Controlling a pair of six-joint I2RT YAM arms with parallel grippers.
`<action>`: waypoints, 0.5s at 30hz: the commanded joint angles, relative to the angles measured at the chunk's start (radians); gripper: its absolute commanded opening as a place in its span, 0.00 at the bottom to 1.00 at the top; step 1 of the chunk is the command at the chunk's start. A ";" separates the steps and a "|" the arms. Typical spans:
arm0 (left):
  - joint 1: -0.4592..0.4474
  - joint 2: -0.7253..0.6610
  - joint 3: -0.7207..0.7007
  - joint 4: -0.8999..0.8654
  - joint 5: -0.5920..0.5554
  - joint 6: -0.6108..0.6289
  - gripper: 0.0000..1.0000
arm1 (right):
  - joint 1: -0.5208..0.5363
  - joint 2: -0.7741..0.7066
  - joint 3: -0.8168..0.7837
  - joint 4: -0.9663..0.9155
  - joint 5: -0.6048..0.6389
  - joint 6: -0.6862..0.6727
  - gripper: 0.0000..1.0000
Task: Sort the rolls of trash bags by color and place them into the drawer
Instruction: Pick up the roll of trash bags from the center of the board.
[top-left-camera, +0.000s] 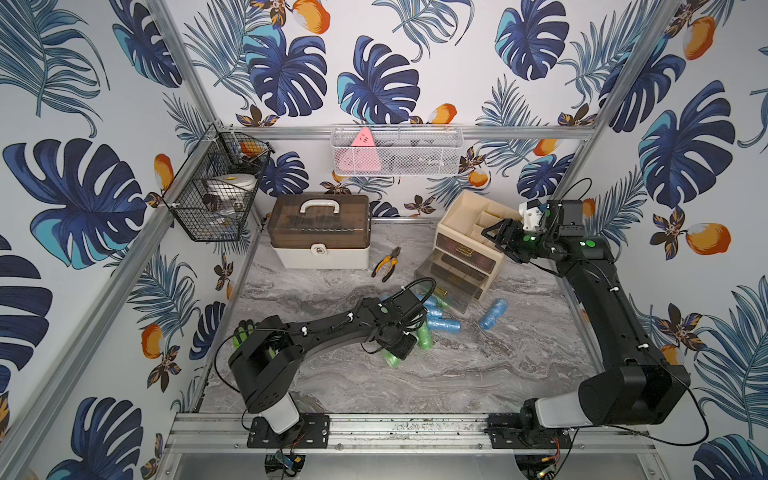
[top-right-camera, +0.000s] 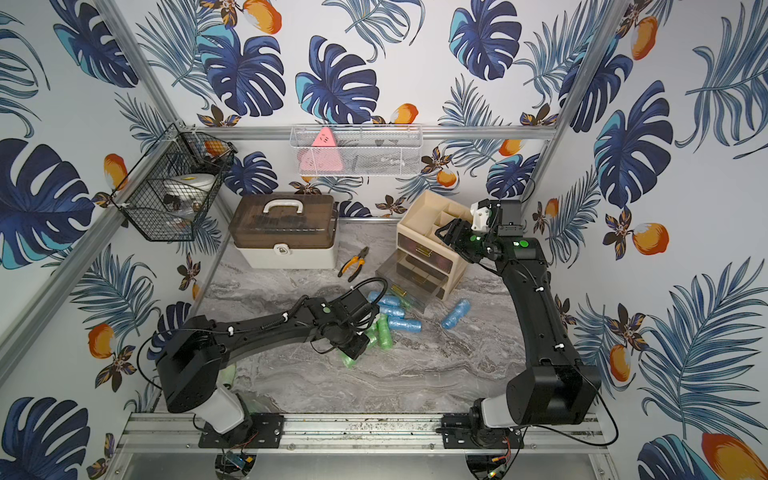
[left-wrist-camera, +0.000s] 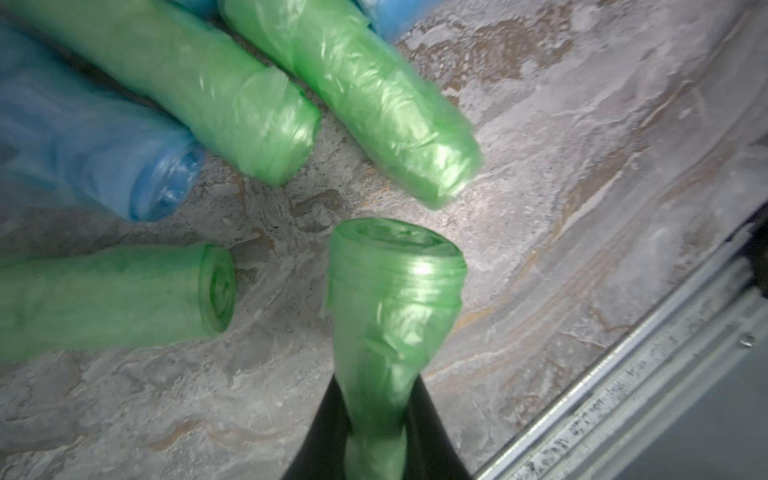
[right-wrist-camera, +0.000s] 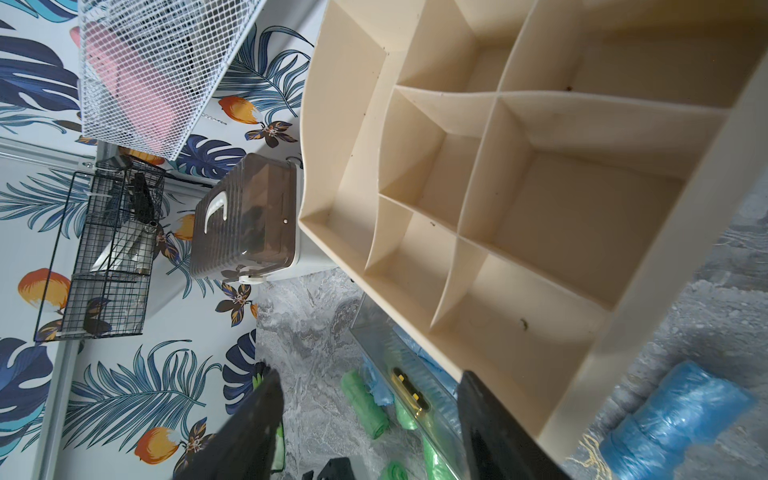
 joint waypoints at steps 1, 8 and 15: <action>-0.001 -0.045 0.031 -0.044 0.070 -0.008 0.16 | -0.001 -0.020 -0.020 0.053 -0.030 -0.016 0.70; 0.001 -0.083 0.162 -0.090 0.123 -0.008 0.16 | -0.009 -0.030 -0.011 0.030 -0.014 -0.017 0.69; 0.043 -0.060 0.308 -0.089 0.191 -0.001 0.16 | -0.042 -0.090 -0.072 0.063 0.009 0.006 0.69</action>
